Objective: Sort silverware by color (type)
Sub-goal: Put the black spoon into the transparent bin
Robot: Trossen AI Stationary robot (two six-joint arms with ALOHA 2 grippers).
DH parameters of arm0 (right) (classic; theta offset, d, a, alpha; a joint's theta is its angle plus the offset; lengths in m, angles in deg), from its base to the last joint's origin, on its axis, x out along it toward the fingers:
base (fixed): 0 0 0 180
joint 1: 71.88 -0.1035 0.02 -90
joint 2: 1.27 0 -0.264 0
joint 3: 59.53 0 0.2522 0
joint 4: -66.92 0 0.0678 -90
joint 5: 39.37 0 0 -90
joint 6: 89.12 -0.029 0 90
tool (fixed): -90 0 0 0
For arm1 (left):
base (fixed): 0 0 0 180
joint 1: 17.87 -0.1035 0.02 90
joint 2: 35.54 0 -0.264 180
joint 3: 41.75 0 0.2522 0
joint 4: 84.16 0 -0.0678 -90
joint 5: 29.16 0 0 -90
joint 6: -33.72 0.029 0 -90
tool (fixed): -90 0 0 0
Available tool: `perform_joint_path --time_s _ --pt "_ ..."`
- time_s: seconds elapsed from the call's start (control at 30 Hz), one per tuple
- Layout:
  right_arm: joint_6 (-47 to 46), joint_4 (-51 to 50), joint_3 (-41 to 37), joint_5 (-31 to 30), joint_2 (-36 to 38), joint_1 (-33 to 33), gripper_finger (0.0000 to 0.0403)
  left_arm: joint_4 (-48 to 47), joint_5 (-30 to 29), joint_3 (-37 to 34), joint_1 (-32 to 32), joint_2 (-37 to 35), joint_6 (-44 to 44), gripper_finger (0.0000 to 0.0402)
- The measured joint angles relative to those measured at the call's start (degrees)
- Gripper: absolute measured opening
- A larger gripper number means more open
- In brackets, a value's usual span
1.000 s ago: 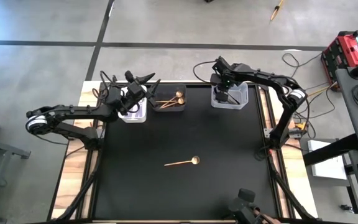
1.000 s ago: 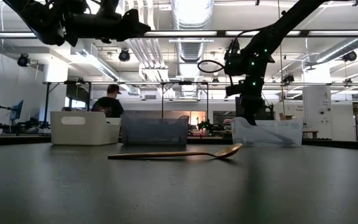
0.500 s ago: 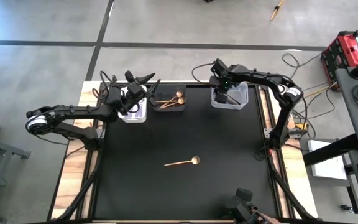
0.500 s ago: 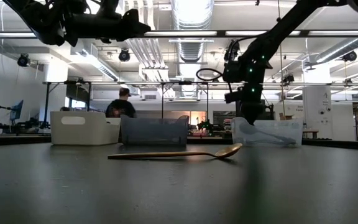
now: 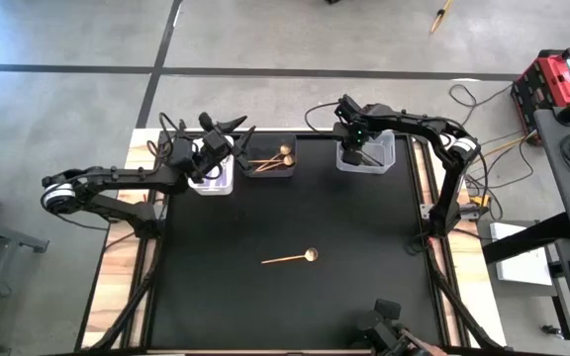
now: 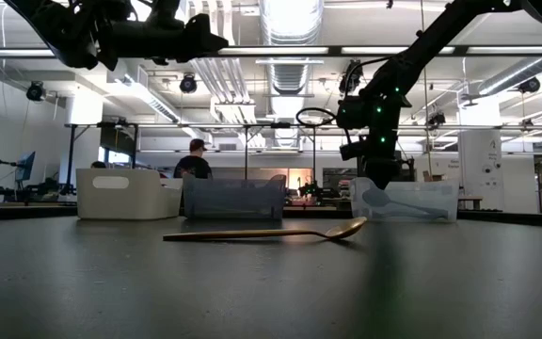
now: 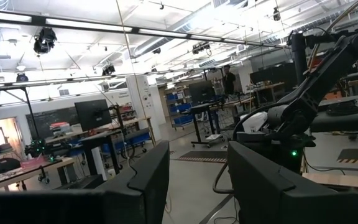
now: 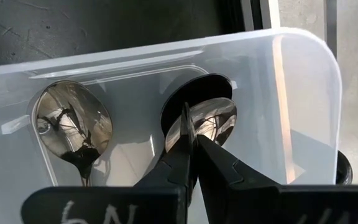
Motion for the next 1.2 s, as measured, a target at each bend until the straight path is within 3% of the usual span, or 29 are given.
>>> perform_joint_path --time_s 0.53,0.87,1.0,1.2 --pt "-1.7 0.3 0.0 -0.1 0.0 0.0 0.0013 1.3 0.0 0.0 0.0 0.0 -0.4 0.0145" --pt "1.1 0.7 0.0 0.0 0.0 0.0 0.0013 3.9 0.0 0.0 0.0 0.0 -7.1 0.0145" --pt "-0.7 2.6 0.0 -0.3 0.0 0.0 0.0013 5.6 -1.9 0.0 0.0 -0.2 -17.7 0.0145" --pt "-3.4 2.6 0.0 -0.2 0.0 -0.1 0.0022 4.1 -2.0 0.1 0.1 0.2 -17.4 0.0145"
